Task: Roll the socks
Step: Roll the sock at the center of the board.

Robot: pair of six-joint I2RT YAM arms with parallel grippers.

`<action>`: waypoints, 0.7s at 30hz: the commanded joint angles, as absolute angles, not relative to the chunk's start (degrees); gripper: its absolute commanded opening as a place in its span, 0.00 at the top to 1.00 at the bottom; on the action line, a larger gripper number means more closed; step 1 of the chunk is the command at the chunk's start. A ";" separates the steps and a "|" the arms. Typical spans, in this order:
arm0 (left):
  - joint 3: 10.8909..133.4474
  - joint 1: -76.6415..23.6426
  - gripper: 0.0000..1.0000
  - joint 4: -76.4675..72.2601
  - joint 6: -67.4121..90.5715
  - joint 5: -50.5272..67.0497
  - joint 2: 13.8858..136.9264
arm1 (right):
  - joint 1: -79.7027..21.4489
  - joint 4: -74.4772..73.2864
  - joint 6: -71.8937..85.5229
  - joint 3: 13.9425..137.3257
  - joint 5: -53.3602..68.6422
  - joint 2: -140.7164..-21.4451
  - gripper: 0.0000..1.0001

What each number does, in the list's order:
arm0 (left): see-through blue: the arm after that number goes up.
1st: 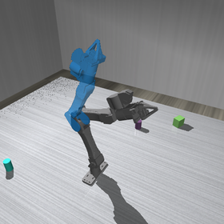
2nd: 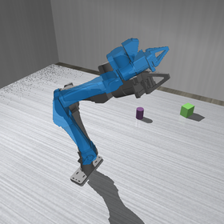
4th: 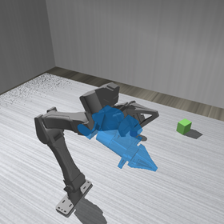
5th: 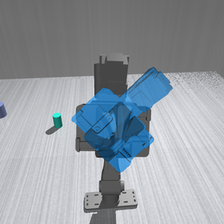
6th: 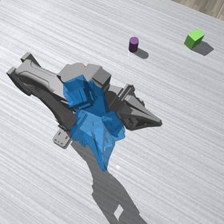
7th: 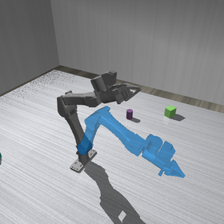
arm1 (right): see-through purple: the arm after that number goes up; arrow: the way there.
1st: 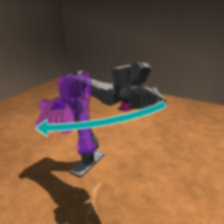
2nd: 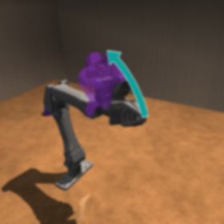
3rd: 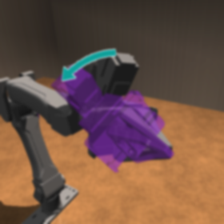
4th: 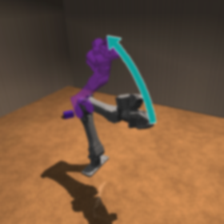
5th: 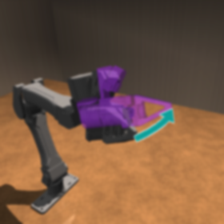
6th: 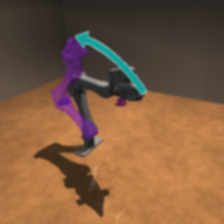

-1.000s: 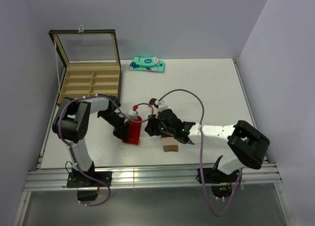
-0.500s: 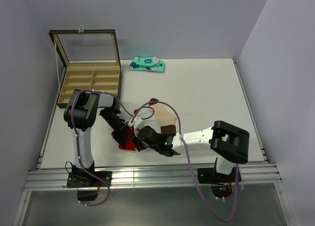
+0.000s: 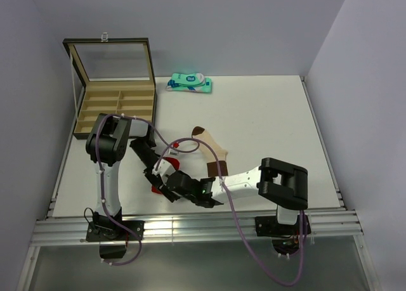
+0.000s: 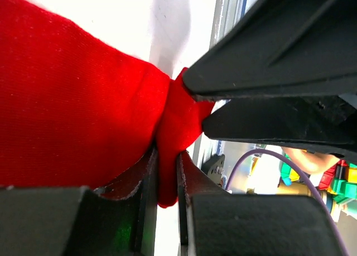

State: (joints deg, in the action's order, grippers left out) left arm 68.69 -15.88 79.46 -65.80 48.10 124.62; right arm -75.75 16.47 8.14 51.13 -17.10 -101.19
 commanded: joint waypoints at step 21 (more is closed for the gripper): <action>70.14 -15.82 0.98 74.36 -66.18 43.68 127.00 | -79.10 17.58 7.65 54.32 -21.36 -108.01 0.87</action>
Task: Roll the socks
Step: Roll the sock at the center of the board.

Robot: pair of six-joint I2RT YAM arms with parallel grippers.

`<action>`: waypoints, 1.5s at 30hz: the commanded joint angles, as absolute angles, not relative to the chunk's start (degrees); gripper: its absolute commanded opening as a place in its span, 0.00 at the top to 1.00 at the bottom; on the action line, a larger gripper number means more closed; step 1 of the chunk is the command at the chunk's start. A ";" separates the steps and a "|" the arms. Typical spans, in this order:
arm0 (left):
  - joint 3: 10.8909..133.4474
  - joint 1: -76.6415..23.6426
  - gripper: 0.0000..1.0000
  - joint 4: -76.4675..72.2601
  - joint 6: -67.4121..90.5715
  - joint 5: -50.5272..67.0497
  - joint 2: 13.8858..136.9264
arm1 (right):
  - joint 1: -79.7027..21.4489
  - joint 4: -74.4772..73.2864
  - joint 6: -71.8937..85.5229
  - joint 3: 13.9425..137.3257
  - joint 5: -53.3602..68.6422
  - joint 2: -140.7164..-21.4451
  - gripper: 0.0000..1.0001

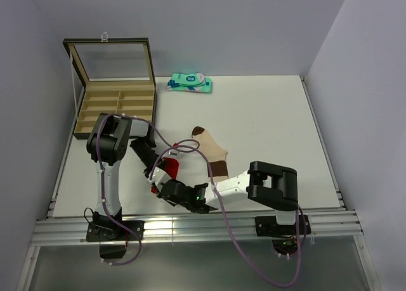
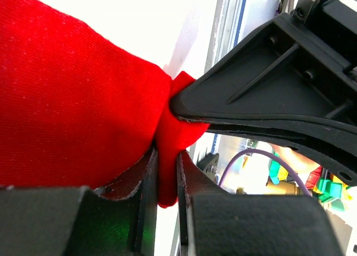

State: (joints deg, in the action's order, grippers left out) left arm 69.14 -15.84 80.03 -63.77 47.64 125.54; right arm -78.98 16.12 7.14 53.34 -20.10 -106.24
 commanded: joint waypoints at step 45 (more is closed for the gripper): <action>40.89 -4.20 0.47 16.62 -36.46 32.97 66.37 | -48.09 -6.85 25.22 70.21 41.20 -122.60 0.98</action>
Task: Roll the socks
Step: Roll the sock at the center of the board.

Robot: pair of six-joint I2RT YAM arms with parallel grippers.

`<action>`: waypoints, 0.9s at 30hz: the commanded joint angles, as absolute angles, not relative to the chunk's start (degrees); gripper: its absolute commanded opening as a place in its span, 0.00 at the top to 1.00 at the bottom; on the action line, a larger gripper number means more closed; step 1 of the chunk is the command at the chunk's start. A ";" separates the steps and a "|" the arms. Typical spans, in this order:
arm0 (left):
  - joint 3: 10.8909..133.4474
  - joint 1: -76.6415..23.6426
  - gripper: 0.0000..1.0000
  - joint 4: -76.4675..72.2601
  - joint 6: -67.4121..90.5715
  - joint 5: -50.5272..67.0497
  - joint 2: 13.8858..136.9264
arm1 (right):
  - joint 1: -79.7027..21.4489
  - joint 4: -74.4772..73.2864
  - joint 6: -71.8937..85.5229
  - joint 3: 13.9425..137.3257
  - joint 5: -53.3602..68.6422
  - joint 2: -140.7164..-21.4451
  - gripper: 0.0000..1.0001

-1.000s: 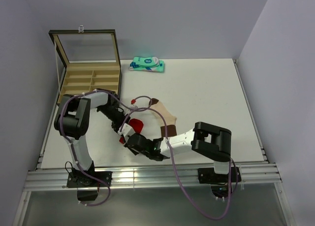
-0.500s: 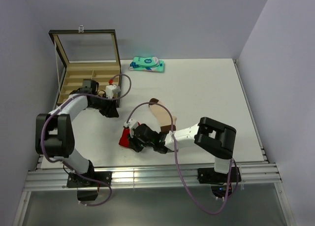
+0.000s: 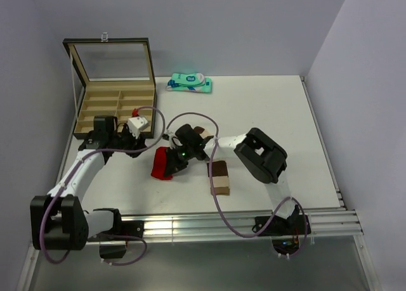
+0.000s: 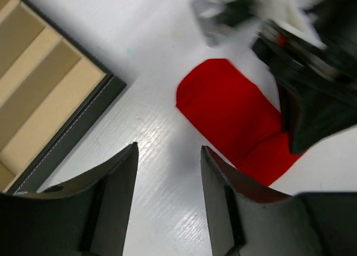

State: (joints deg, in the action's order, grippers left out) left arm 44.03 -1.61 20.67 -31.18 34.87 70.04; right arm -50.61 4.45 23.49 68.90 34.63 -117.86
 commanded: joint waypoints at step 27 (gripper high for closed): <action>22.06 -32.51 0.21 2.37 -47.90 20.65 59.41 | -40.78 -20.74 26.54 78.13 44.47 -129.20 0.99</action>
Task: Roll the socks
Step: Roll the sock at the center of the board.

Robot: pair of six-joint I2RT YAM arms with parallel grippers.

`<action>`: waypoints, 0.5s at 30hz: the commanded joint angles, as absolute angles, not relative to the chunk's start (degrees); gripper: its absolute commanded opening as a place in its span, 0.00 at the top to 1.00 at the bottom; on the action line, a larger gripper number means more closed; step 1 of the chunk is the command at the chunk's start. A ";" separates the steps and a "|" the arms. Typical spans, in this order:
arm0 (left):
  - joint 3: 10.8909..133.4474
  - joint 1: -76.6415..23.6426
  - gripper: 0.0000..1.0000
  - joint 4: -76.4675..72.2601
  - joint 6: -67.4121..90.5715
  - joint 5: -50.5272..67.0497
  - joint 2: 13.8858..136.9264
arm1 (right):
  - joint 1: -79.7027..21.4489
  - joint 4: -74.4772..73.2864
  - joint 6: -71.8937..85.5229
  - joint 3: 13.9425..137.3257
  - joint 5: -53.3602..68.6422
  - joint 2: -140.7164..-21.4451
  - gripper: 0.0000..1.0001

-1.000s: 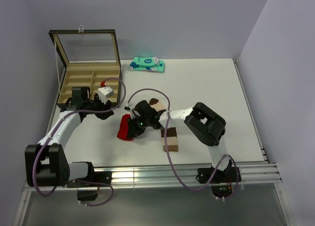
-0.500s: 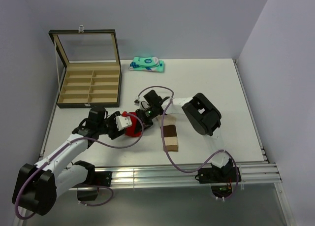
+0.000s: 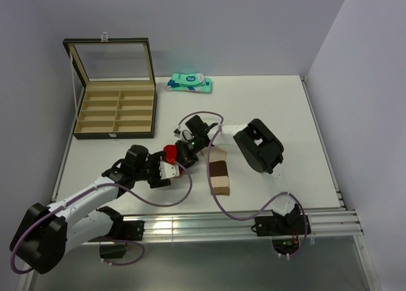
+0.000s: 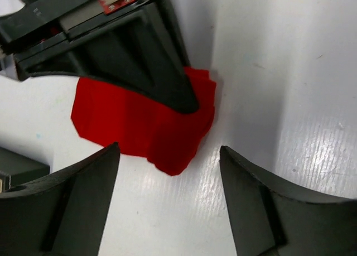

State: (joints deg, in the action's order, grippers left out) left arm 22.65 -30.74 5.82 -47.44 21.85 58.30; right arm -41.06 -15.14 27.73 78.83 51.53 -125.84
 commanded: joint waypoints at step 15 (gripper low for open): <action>22.50 -33.57 0.39 -2.02 -45.62 18.55 69.51 | -40.78 -20.83 25.93 77.34 43.42 -128.85 1.00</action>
